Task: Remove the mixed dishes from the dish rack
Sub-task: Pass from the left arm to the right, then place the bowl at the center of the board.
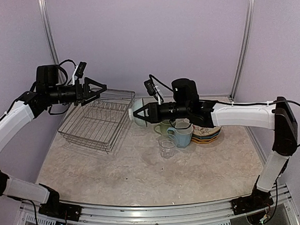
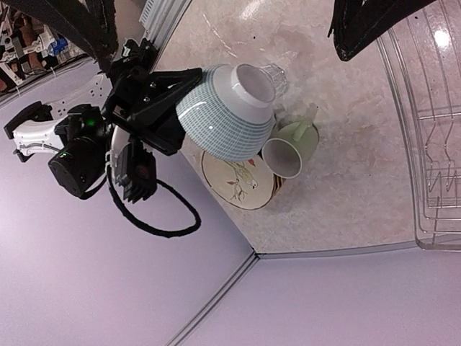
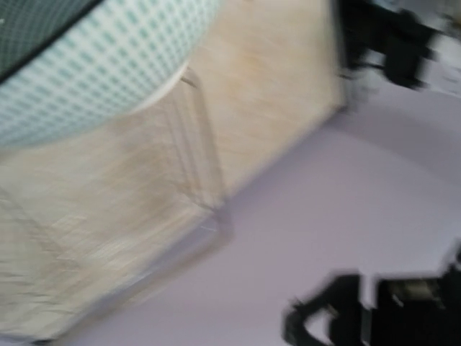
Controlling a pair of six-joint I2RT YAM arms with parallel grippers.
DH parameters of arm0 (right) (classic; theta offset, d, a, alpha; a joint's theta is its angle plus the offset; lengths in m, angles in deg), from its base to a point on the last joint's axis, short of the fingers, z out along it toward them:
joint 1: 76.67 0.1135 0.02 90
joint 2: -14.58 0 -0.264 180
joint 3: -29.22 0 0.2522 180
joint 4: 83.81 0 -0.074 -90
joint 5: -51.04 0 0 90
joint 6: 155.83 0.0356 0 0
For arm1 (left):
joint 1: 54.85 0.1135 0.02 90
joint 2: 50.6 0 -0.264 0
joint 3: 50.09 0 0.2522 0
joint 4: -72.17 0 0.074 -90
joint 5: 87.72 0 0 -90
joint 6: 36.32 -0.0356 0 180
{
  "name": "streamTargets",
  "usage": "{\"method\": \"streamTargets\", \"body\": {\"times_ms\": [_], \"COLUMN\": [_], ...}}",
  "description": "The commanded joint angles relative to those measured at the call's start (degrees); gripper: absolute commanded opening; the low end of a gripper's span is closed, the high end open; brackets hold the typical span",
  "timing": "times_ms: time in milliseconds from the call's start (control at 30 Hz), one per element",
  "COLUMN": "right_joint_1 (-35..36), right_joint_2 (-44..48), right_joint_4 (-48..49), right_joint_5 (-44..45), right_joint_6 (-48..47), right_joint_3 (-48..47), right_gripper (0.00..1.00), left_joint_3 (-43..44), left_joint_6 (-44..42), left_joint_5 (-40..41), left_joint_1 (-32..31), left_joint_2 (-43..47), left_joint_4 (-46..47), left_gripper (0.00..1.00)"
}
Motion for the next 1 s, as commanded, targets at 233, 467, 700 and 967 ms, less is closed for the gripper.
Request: {"method": "streamTargets", "body": {"times_ms": [233, 467, 700, 967], "right_joint_1": [9.3, 15.7, 15.7, 15.7], "right_joint_2": [11.3, 10.1, 7.7, 1.6], "right_joint_4": [-48.7, -64.1, -62.6, -59.2], "right_joint_5": [31.9, 41.6, 46.7, 48.0], "right_joint_6": [-24.0, -21.3, -17.5, -18.3], "right_joint_3": [1.2, 4.2, 9.6, 10.8], "right_gripper": [0.00, 0.00, 0.00, 0.00], "left_joint_3": [0.4, 0.4, 0.4, 0.3], "left_joint_6": [-2.1, -2.6, -2.5, -3.2], "left_joint_5": [5.1, 6.5, 7.0, 8.5], "left_joint_1": [1.7, 1.9, 1.9, 1.6], "left_joint_2": [1.3, 1.3, 1.0, 0.8], "left_joint_4": [-2.2, -2.6, -2.5, -3.3], "left_gripper": [0.99, 0.99, 0.99, 0.99]}}
